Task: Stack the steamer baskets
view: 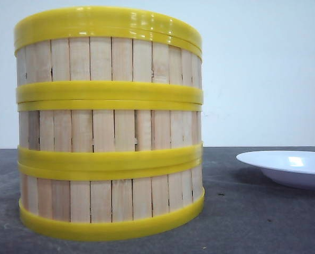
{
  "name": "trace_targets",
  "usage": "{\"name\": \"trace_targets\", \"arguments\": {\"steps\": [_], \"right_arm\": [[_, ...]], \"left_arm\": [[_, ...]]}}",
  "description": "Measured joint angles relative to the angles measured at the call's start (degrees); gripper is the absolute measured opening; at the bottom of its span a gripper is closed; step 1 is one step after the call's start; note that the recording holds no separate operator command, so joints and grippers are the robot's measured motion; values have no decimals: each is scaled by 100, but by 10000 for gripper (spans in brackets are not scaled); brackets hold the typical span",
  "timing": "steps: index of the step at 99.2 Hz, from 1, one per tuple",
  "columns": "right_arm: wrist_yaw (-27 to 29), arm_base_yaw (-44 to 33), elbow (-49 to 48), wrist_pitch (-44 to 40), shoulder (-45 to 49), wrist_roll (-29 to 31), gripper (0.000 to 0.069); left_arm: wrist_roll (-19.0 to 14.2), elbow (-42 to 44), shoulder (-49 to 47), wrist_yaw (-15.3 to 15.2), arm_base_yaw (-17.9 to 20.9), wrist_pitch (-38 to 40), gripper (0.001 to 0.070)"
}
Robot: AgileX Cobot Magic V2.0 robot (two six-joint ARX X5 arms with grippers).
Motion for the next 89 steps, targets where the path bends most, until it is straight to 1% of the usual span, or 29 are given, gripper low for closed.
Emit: {"name": "trace_targets", "arguments": {"steps": [33, 37, 50, 58, 70, 80, 89], "right_arm": [[0, 0, 0, 0, 0, 0, 8], [0, 0, 0, 0, 0, 2, 8], [0, 0, 0, 0, 0, 2, 8], [0, 0, 0, 0, 0, 2, 8], [0, 0, 0, 0, 0, 0, 8], [0, 0, 0, 0, 0, 0, 8], [0, 0, 0, 0, 0, 0, 8]], "left_arm": [[15, 0, 0, 0, 0, -20, 29], [70, 0, 0, -9, 0, -39, 29], [415, 0, 0, -20, 39, -13, 29], [592, -13, 0, -20, 162, 44, 29], [704, -229, -7, -61, 435, 385, 29], [745, -654, -46, -162, 734, 734, 29], [748, -1213, -225, -208, 1045, 1158, 29]]}}
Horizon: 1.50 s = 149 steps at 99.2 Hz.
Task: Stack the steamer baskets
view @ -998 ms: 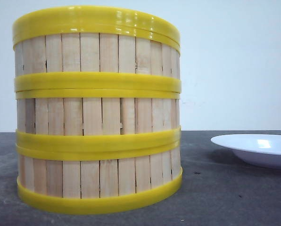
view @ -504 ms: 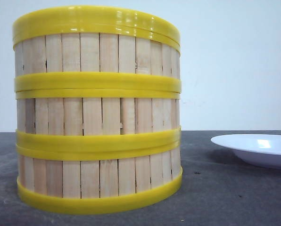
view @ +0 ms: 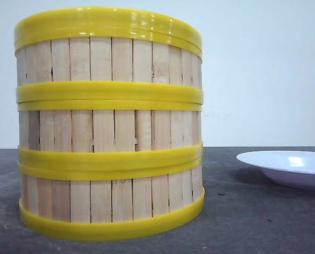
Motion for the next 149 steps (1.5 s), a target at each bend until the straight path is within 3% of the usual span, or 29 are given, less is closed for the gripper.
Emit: {"name": "trace_targets", "arguments": {"steps": [12, 32, 45, 55, 69, 149], "right_arm": [[0, 0, 0, 0, 0, 2, 8], [0, 0, 0, 0, 0, 0, 8], [0, 0, 0, 0, 0, 0, 8], [2, 0, 0, 0, 0, 2, 8], [2, 0, 0, 0, 0, 0, 8], [2, 0, 0, 0, 0, 0, 8]], "left_arm": [[11, -839, -343, -197, 249, 693, 29], [11, -2166, -929, -433, 291, 1635, 29], [9, -2675, -1231, -466, 289, 1777, 29], [4, -2933, -1370, -682, 291, 1808, 29], [4, -3012, -1368, -855, 291, 2028, 29], [103, -3029, -1368, -859, 291, 2083, 29]]}}
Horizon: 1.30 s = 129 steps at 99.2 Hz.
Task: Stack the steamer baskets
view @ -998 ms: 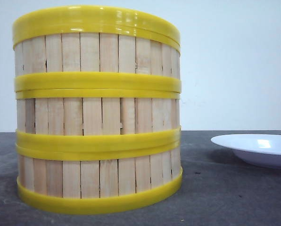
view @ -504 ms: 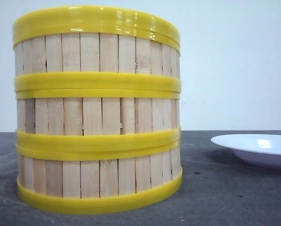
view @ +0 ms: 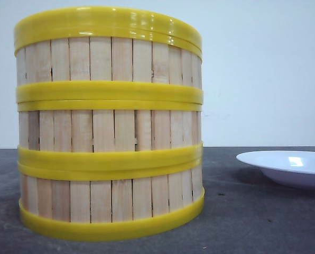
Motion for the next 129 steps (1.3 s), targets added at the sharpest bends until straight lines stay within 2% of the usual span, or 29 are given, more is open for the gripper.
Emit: {"name": "trace_targets", "arguments": {"steps": [42, 62, 77, 89, 109, 129], "right_arm": [[2, 0, 0, 0, 0, -11, 8], [26, -315, 0, 138, -28, -435, 8], [-17, -1235, -39, 678, -109, -850, 8], [-219, -2251, -498, 1381, -382, -1080, 8], [-874, -3718, -1963, 2629, -1075, -1163, 8], [-1340, -4492, -3646, 3185, -2033, -1073, 8]], "left_arm": [[-2, 0, 0, 0, 0, 0, 29], [-2, 0, 0, 2, 0, 0, 29], [-2, 0, 0, 0, 0, 0, 29], [0, 0, 0, 0, 0, 0, 29], [0, 0, 0, 0, 0, 0, 29], [0, 0, 0, 0, 0, 0, 29]]}}
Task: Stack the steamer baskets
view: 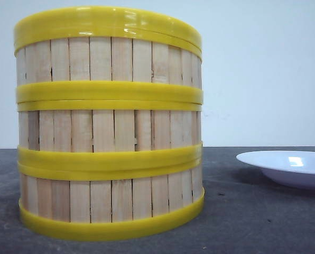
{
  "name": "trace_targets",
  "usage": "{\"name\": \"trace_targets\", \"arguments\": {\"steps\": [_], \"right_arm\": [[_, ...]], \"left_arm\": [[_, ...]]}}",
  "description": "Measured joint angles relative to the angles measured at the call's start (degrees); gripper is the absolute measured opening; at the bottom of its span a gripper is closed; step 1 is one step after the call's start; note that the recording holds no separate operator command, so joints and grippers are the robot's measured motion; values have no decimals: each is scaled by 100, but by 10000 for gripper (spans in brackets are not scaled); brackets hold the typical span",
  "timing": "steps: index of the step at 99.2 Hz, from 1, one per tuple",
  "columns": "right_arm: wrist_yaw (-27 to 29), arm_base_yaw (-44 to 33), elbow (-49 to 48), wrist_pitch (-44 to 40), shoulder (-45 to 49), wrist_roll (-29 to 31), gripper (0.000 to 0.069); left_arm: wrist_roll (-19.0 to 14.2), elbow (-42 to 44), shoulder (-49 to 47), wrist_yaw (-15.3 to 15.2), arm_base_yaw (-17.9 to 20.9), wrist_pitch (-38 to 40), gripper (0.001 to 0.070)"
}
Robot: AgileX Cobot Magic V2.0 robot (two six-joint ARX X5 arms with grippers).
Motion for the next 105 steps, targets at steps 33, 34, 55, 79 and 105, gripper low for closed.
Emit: {"name": "trace_targets", "arguments": {"steps": [33, 34, 55, 79, 105], "right_arm": [[-446, -538, -1502, 77, -1217, 149, 8], [-476, -549, -1523, 79, -1228, 149, 8], [-772, -717, -1672, 234, -1224, 160, 8], [-787, -846, -1683, 258, -1224, 157, 8], [-782, -846, -1714, 358, -1224, 160, 8]], "left_arm": [[0, -2, 0, 0, -2, 2, 29], [0, -2, 0, 0, 0, 2, 29], [0, -2, 0, 0, 0, 2, 29], [0, -2, 0, 0, 0, 2, 29], [0, -2, 0, 0, 0, 2, 29]]}}
